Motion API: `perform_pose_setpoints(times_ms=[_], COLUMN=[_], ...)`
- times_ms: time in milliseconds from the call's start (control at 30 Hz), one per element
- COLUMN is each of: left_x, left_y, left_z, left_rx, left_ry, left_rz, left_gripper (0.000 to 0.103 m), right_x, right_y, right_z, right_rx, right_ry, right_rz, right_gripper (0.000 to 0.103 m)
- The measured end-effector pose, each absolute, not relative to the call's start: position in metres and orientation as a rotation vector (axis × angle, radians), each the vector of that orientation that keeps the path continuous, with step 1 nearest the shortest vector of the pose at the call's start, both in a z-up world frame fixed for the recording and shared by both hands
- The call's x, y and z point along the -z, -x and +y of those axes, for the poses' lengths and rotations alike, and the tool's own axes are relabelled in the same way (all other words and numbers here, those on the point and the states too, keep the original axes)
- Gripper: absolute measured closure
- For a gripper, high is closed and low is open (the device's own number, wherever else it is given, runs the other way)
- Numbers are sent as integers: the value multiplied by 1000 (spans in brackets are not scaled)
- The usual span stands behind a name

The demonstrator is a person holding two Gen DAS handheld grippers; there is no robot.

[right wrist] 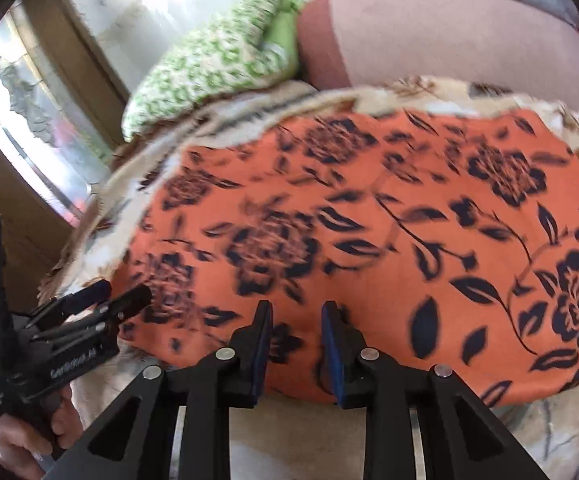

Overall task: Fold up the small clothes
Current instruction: 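Release the folded top and press it flat with both grippers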

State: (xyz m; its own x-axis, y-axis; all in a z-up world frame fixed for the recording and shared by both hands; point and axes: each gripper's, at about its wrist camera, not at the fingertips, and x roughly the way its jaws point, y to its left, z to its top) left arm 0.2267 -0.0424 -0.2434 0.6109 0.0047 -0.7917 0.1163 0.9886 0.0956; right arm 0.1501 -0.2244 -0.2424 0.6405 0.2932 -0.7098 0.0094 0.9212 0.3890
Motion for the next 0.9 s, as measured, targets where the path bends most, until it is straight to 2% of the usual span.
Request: perform_pose_setpoints(times_ms=[167, 567, 900], left_x=[270, 228, 229], left_y=[-232, -204, -206], left_z=[-33, -41, -67], left_rx=[19, 39, 59], left_ry=[-167, -117, -141], left_rz=[997, 863, 861], left_gripper=[29, 30, 30], right_x=[259, 238, 245], right_y=[-155, -128, -121], right_z=[-193, -233, -282], right_rx=[-195, -107, 29], right_ry=[-340, -426, -485], right_rz=[942, 836, 855], right_gripper=[74, 74, 74])
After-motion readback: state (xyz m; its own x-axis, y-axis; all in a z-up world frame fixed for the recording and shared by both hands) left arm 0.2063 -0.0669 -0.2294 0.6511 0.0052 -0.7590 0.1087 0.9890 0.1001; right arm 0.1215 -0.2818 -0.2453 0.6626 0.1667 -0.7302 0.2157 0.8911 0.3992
